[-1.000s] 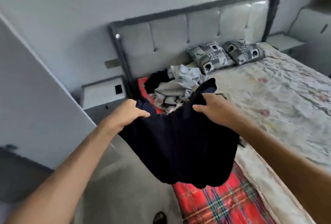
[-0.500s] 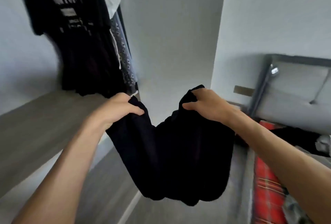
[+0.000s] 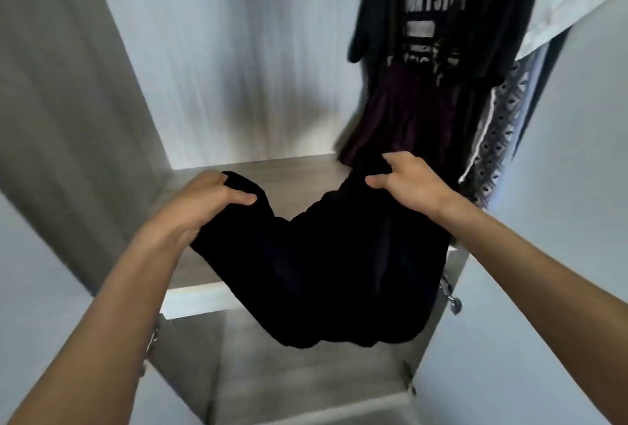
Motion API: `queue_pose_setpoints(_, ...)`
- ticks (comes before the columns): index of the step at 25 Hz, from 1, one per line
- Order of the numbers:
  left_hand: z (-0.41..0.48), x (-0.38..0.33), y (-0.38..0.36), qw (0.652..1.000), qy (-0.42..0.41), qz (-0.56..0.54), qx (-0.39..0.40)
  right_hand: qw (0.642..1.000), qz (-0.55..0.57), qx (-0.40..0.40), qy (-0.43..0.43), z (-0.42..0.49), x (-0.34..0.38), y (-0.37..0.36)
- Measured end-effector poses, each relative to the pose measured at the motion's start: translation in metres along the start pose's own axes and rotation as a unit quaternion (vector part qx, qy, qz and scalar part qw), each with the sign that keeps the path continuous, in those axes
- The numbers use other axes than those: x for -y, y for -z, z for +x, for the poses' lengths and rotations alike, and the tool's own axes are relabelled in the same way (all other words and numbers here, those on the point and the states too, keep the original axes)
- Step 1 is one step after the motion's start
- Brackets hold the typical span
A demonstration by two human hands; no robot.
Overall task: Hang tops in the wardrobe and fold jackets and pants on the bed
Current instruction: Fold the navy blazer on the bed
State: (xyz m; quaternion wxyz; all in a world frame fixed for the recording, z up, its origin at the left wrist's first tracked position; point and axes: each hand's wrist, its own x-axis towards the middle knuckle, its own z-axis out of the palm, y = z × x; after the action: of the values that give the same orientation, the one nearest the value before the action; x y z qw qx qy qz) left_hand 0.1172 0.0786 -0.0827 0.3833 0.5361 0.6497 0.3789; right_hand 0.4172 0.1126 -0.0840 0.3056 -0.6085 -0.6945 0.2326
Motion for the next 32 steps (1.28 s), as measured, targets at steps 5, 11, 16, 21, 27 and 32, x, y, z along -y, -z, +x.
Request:
queue_pose_setpoints(5, 0.012, 0.029, 0.029, 0.979, 0.102, -0.095, -0.148, 0.992, 0.017, 0.097, 0.075, 0.122, 0.019, -0.064)
queue_pose_setpoints(11, 0.043, 0.059, 0.051, 0.935, 0.116, -0.153, -0.299, 0.980, 0.054, 0.146, 0.127, 0.264, 0.067, -0.149)
queue_pose_setpoints(16, 0.086, 0.067, 0.074, 0.886, 0.100, -0.224, -0.393, 0.956, 0.160, 0.174, 0.172, 0.372, 0.126, -0.201)
queue_pose_setpoints(21, 0.126, 0.098, 0.031, 0.867, 0.155, -0.275, -0.386, 0.933, 0.170, 0.273, 0.163, 0.460, 0.110, -0.281)
queue_pose_setpoints(27, 0.108, 0.183, -0.028, 0.788, 0.348, -0.343, -0.374, 0.930, 0.036, 0.359, 0.063, 0.514, -0.004, -0.368)
queue_pose_setpoints(32, 0.137, 0.209, 0.010, 0.745, 0.360, -0.274, -0.490, 0.875, -0.028, 0.477, 0.084, 0.535, 0.011, -0.381)
